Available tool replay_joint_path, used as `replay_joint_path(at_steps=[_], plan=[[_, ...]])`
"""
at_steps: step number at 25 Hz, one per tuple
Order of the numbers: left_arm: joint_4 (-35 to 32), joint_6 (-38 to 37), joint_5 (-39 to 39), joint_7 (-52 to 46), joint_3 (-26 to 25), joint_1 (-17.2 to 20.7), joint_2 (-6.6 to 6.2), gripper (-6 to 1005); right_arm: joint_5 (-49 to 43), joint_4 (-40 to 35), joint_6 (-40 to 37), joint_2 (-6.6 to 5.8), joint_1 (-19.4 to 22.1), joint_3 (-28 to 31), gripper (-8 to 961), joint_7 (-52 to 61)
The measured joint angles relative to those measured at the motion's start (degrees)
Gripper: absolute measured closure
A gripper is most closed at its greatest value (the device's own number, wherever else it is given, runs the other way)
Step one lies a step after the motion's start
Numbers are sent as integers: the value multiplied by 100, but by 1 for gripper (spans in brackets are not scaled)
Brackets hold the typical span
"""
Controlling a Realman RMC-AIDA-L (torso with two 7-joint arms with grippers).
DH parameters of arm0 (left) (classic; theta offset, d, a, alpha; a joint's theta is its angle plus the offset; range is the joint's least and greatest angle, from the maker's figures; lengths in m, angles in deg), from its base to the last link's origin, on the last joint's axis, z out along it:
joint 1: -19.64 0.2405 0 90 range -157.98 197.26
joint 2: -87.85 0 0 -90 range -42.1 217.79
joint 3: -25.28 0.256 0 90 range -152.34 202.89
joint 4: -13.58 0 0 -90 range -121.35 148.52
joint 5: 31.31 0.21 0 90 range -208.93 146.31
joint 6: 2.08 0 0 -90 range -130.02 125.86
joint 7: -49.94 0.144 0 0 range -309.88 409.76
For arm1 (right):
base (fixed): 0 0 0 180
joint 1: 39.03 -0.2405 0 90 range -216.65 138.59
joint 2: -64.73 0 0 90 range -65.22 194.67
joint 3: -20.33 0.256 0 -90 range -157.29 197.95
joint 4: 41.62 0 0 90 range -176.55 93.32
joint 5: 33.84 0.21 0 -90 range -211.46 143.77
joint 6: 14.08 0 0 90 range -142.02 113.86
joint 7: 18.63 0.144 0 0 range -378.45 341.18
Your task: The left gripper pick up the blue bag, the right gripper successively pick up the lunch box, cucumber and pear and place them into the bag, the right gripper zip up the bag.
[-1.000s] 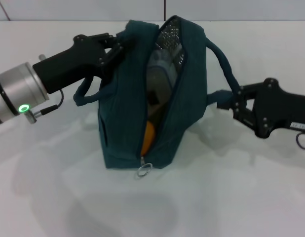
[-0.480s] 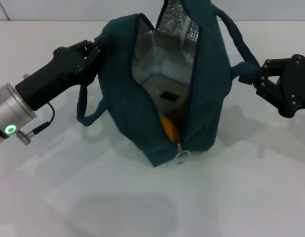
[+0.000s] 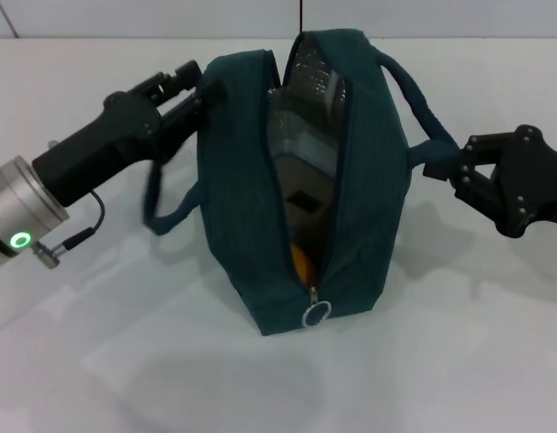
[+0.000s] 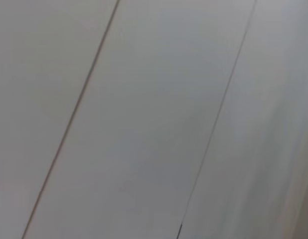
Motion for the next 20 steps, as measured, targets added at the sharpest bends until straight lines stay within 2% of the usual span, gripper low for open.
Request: replay_joint_path(at_steps=[8,10,16,20], plan=[[279,-497,-650,119,-13,110,-20,347,5,125,-8,15,-18,-58,884,-71],[277,-750,-638,243,-13,221,-30,306,25,179,-10,27,-31,-57,884,-159],[278,-1805,-244,1252,9,950,-89,183,483,548,-14,60,-101,-50,884,-537],[300,-1872,127,1772,0,1410,-94,178,856,828,4,59,-106,-37,884,-805]])
